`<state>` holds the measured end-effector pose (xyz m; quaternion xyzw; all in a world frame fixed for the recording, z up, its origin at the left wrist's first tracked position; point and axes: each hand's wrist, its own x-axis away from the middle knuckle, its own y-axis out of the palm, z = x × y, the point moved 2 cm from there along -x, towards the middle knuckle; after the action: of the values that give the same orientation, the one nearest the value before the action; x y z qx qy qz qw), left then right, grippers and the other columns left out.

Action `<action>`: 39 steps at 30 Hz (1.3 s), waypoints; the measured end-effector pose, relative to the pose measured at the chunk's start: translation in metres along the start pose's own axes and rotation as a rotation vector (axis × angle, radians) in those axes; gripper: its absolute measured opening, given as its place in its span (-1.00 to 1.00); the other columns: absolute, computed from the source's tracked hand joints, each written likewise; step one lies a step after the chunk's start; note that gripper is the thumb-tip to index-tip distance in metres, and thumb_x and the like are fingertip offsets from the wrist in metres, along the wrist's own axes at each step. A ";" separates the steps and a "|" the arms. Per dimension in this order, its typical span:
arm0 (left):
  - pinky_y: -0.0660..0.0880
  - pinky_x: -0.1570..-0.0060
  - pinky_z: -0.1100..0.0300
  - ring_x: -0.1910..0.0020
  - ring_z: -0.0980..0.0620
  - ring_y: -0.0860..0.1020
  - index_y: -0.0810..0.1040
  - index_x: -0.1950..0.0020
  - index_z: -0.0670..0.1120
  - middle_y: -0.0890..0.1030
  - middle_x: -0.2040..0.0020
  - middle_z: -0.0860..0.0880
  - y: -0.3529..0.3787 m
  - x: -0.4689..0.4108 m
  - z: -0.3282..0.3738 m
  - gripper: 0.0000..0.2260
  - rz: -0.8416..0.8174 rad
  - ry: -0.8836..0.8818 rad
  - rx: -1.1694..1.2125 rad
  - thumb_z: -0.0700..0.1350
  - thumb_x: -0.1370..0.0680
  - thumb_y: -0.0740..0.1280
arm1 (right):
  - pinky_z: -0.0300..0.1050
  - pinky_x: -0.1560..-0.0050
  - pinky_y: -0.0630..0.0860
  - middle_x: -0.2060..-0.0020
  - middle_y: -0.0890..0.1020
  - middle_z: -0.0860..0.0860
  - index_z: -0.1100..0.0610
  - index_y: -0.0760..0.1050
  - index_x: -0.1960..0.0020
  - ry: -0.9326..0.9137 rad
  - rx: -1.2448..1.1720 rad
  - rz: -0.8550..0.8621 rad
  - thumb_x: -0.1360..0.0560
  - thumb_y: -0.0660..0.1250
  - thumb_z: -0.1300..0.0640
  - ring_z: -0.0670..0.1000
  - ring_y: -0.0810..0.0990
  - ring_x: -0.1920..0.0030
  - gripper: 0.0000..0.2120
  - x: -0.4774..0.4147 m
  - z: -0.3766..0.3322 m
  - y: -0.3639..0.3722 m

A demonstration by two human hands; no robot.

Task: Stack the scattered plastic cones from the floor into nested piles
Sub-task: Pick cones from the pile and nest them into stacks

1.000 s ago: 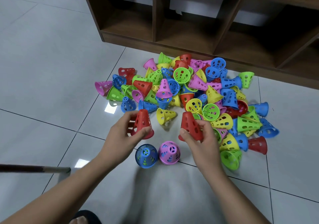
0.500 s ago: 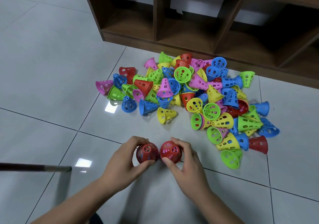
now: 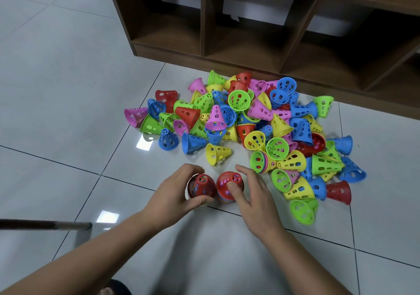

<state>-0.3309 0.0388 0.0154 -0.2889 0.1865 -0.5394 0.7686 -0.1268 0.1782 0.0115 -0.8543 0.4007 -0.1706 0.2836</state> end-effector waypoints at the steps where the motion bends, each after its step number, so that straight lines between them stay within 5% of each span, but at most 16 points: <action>1: 0.49 -0.22 0.33 -0.28 0.30 0.53 0.45 -0.40 0.17 0.52 -0.31 0.28 -0.003 0.000 -0.001 -0.40 -0.014 -0.004 0.002 0.43 -0.48 0.45 | -0.16 -0.36 0.43 -0.36 0.54 -0.18 -0.09 0.44 -0.45 -0.047 0.004 0.031 -0.67 0.17 -0.33 -0.18 0.45 -0.40 -0.52 -0.001 0.001 -0.006; 5: 0.50 -0.33 0.14 -0.33 0.31 0.49 0.46 -0.46 0.12 0.52 -0.38 0.26 -0.020 -0.014 -0.008 -0.49 0.024 0.017 -0.010 0.40 -0.65 0.18 | -0.04 -0.33 0.48 -0.29 0.53 -0.15 -0.02 0.51 -0.39 -0.080 0.092 0.145 -0.75 0.07 -0.17 -0.09 0.50 -0.36 -0.61 -0.019 0.020 -0.022; 9: 0.49 -0.33 0.09 -0.35 0.14 0.54 0.47 -0.47 0.08 0.56 -0.40 0.16 -0.035 -0.047 -0.016 -0.55 0.092 0.021 -0.105 0.30 -0.72 0.12 | 0.17 -0.28 0.54 -0.30 0.51 0.02 0.11 0.51 -0.45 -0.033 0.447 0.207 -0.63 0.37 0.10 0.10 0.48 -0.31 -0.61 -0.045 0.052 -0.026; 14: 0.48 -0.41 -0.08 -0.49 -0.06 0.45 0.38 -0.59 0.02 0.46 -0.53 0.02 -0.033 -0.085 -0.040 -0.48 0.055 0.101 -0.413 0.08 -0.66 0.38 | 0.12 -0.15 0.59 -0.18 0.44 0.08 0.11 0.47 -0.52 0.020 0.661 0.189 -0.51 0.52 0.09 0.14 0.48 -0.20 -0.39 -0.059 0.066 -0.028; 18: 0.42 -0.45 -0.15 -0.60 -0.14 0.32 0.26 -0.68 0.03 0.34 -0.64 -0.02 -0.026 -0.098 -0.059 -0.29 -0.094 0.010 -0.613 0.06 -0.59 0.47 | 0.12 -0.07 0.56 -0.13 0.45 0.09 0.05 0.57 -0.33 -0.012 0.689 0.191 -0.52 0.50 -0.02 0.17 0.50 -0.13 -0.59 -0.060 0.067 -0.027; 22: 0.49 -0.21 -0.08 -0.35 -0.17 0.47 0.47 -0.47 0.01 0.45 -0.39 -0.05 -0.023 -0.097 -0.072 -0.41 -0.084 -0.005 -0.743 0.22 -0.52 0.50 | 0.12 -0.09 0.52 -0.13 0.45 0.06 0.03 0.47 0.01 -0.003 0.556 0.208 -0.62 0.37 -0.16 0.17 0.48 -0.09 -0.74 -0.050 0.067 -0.017; 25: 0.51 0.01 -0.05 -0.11 -0.18 0.51 0.55 -0.16 -0.05 0.49 -0.16 -0.08 -0.022 -0.096 -0.076 -0.52 -0.044 -0.030 -0.727 0.20 -0.43 0.58 | 0.11 -0.06 0.55 -0.14 0.45 0.06 0.09 0.47 0.09 0.082 0.406 0.219 -0.66 0.32 -0.13 0.21 0.53 -0.08 -0.69 -0.047 0.070 -0.010; 27: 0.49 0.11 -0.03 -0.02 -0.22 0.53 0.53 -0.12 -0.10 0.48 -0.13 -0.13 -0.020 -0.092 -0.078 -0.50 -0.086 -0.075 -0.698 0.15 -0.39 0.63 | 0.09 0.01 0.55 -0.08 0.47 0.08 0.10 0.41 0.12 0.180 0.328 0.224 -0.64 0.36 -0.14 0.23 0.56 -0.03 -0.66 -0.048 0.068 -0.007; 33: 0.42 0.16 0.01 0.00 -0.24 0.57 0.39 -0.27 -0.06 0.59 -0.10 -0.15 -0.019 -0.078 -0.087 -0.49 -0.114 -0.219 -0.660 0.12 -0.49 0.53 | 0.11 -0.10 0.57 -0.12 0.60 0.09 0.09 0.27 -0.34 0.568 0.114 0.050 -0.47 0.53 -0.22 0.22 0.62 -0.16 -0.32 -0.054 0.066 -0.001; 39: 0.45 0.10 0.07 -0.13 -0.20 0.58 0.37 -0.46 -0.01 0.61 -0.25 -0.13 -0.019 -0.066 -0.083 -0.37 -0.076 -0.262 -0.505 0.05 -0.48 0.57 | -0.10 -0.04 0.41 -0.22 0.68 0.06 0.09 0.28 -0.52 0.573 0.005 0.021 -0.49 0.58 -0.05 0.13 0.63 -0.15 -0.25 -0.058 0.055 -0.010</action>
<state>-0.4171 0.0753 -0.0368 -0.5452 0.2033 -0.4625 0.6689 -0.1289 0.2476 -0.0290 -0.7664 0.4730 -0.4031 0.1625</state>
